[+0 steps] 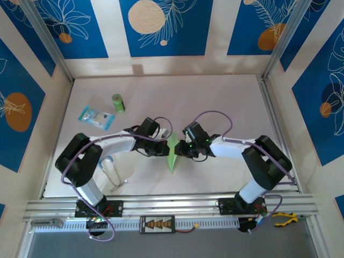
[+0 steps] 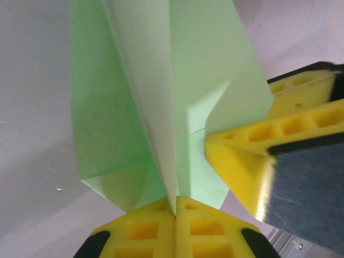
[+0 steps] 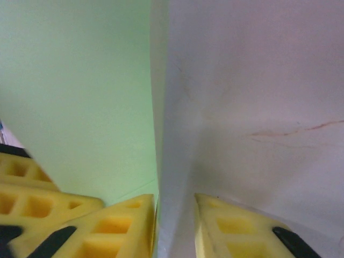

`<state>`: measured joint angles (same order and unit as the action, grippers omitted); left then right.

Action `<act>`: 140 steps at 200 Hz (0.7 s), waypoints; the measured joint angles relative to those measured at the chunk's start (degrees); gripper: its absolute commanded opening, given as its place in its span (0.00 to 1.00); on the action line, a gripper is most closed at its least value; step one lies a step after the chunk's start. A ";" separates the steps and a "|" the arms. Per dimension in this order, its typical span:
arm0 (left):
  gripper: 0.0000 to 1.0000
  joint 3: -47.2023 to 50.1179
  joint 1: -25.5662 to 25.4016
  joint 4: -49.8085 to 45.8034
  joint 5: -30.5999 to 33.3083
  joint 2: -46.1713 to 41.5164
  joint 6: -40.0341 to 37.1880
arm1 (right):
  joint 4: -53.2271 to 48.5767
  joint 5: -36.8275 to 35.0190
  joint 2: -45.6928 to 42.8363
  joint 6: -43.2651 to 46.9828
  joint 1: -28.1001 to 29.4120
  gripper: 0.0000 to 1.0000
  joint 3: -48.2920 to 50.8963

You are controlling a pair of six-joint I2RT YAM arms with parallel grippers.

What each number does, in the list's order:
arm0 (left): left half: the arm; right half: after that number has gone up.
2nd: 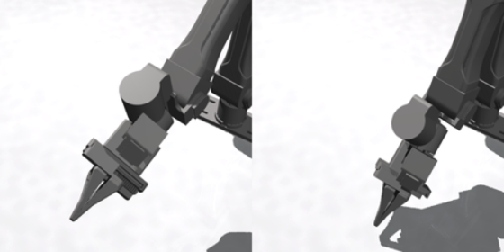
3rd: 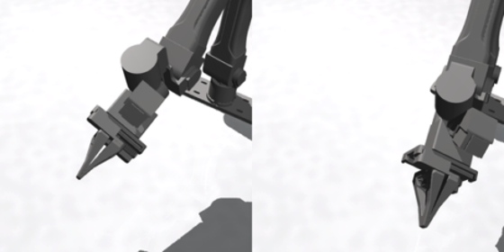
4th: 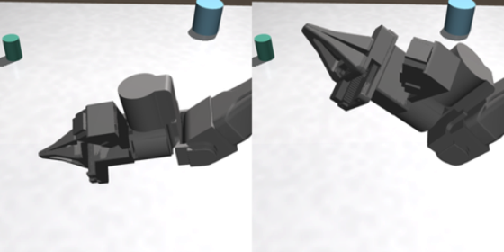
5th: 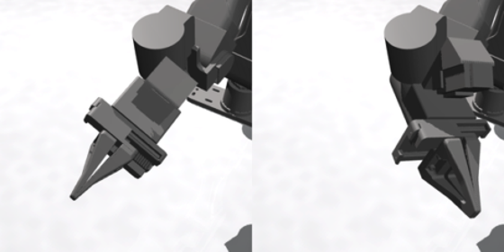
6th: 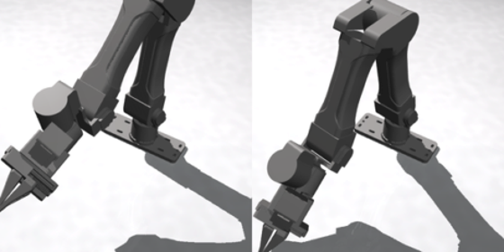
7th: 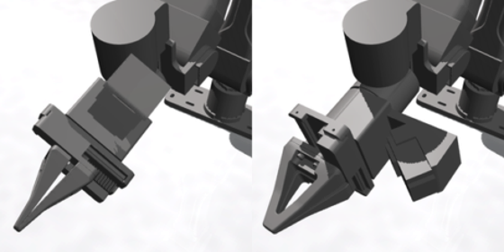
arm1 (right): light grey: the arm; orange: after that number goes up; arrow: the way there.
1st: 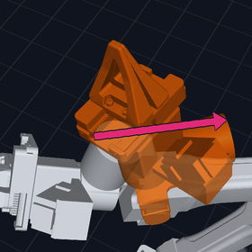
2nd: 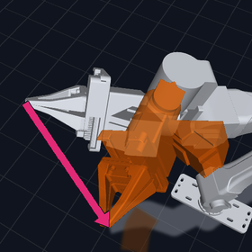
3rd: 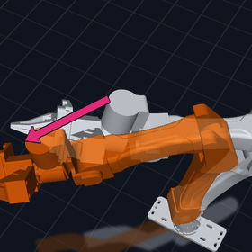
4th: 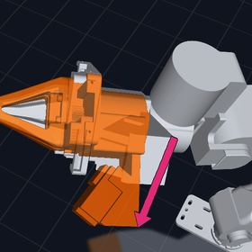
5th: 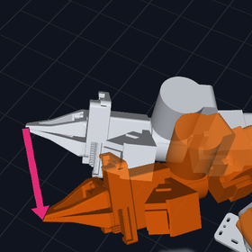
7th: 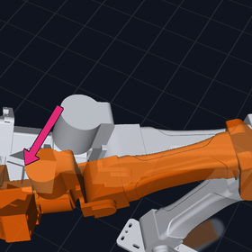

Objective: Fold a paper plane with a square sheet of paper (pick it up from the middle)
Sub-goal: Move a paper plane to the center of the table.

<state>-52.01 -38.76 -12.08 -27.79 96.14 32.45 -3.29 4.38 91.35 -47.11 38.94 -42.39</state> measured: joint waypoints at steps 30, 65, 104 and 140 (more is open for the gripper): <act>0.03 -0.07 0.00 -0.02 0.00 0.00 0.02 | 0.02 0.24 0.72 -0.35 0.00 0.12 0.00; 0.08 -0.35 -0.02 -0.02 -0.07 0.07 0.07 | 1.42 1.46 0.76 -1.55 -0.24 0.07 0.02; 0.12 -0.81 -0.04 0.46 -0.61 1.44 0.42 | 4.13 3.19 1.01 -3.28 -0.85 0.06 0.42; 0.15 -0.90 -0.09 0.48 -0.66 1.92 0.72 | 5.62 3.67 1.68 -4.44 -1.14 0.06 0.94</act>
<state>-52.90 -38.85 -11.60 -28.45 98.06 33.17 2.33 8.05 93.03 -51.55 37.80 -41.45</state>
